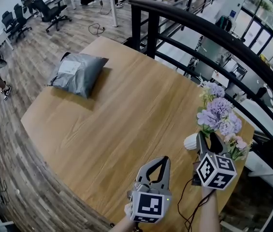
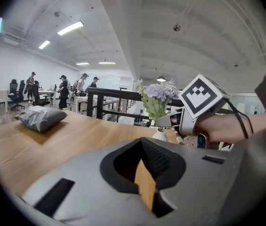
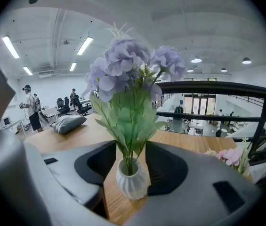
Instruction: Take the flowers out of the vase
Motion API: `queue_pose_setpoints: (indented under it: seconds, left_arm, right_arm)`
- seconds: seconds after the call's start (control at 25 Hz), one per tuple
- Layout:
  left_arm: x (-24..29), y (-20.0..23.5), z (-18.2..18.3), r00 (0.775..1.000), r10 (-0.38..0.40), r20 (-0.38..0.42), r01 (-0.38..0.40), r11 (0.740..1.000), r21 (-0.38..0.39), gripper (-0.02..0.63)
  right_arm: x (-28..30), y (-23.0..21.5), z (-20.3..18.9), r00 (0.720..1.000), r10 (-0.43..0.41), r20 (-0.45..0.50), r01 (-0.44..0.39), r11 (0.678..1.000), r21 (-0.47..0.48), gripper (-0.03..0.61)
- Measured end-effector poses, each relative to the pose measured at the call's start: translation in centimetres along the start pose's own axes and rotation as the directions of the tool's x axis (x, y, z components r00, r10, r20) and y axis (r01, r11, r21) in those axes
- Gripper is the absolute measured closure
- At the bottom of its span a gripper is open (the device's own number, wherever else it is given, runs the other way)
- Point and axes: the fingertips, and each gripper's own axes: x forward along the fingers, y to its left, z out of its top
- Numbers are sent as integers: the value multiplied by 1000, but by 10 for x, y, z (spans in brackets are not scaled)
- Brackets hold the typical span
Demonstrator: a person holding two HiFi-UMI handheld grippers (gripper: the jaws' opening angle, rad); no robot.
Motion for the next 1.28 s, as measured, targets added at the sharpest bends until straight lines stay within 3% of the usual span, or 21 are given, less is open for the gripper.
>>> queue_pose_setpoints:
  seconds: [0.24, 0.52, 0.72, 0.96, 1.12, 1.28]
  left_arm:
    - [3, 7, -4, 1000, 9, 7, -9, 1000, -2, 571]
    - [3, 10, -9, 1000, 13, -12, -14, 999, -51, 571]
    - [5, 11, -8, 1000, 8, -3, -8, 1000, -25, 570]
    - [5, 14, -10, 1000, 18, -13, -19, 997, -71, 571]
    - [4, 20, -8, 1000, 29, 8, -28, 999, -30, 570]
    - [2, 23, -7, 999, 43, 12, -42, 998, -39, 571]
  right_arm:
    - [8, 3, -3, 1000, 6, 11, -6, 1000, -17, 364]
    - [10, 4, -4, 1000, -4, 25, 5, 999, -33, 424]
    - [10, 5, -3, 999, -15, 30, 17, 998, -56, 463]
    - [10, 3, -3, 999, -19, 48, 22, 998, -60, 480]
    - [9, 0, -2, 998, -28, 58, 31, 998, -48, 489]
    - [9, 0, 0, 997, -32, 71, 36, 998, -53, 495]
